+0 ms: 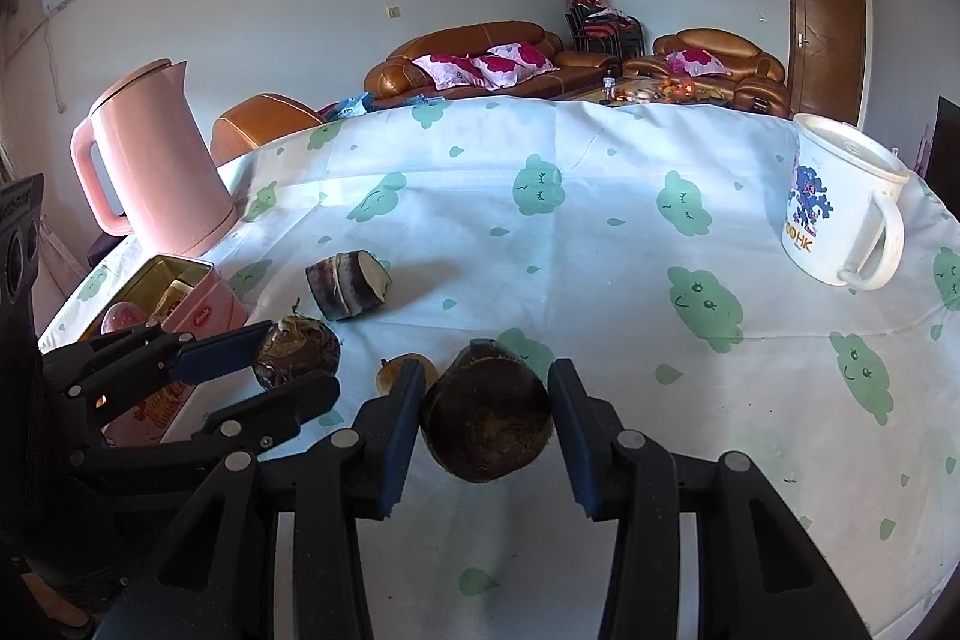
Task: Organize fruits
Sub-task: 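Grasp a dark brown round cake with the right gripper while the left gripper grasps another brown cake, then lift both held brown cakes and carry them toward the pink tin box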
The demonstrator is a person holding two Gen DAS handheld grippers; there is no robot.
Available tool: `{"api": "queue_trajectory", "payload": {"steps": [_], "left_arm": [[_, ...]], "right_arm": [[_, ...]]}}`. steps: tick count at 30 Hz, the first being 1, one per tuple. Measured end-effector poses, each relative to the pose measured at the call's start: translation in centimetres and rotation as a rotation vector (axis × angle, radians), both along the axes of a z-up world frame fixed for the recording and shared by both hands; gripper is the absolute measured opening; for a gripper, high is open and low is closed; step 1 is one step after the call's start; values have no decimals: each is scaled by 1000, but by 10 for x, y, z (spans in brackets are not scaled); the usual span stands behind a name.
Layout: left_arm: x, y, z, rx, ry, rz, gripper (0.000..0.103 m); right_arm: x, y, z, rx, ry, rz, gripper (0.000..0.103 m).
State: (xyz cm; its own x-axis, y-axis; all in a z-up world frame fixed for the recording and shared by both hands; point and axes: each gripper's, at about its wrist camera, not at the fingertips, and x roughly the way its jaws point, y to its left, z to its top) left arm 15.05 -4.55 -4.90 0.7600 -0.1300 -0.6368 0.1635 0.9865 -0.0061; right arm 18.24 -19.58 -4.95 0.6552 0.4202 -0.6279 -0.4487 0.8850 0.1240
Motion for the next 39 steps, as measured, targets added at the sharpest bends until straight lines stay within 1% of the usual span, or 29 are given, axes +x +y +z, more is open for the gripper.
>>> {"api": "queue_trajectory", "payload": {"steps": [11, 19, 27, 39], "left_arm": [[-10, 14, 8, -43, -69, 55, 41], [-16, 19, 12, -57, -109, 86, 41], [-21, 19, 15, -53, -141, 96, 41], [-27, 20, 17, -56, -174, 108, 41]], "right_arm": [[-5, -1, 3, 16, -24, 12, 45], [-9, -2, 7, 25, -55, 23, 45], [-13, -2, 11, 33, -83, 28, 45], [-24, -3, 16, 42, -154, 33, 45]]}}
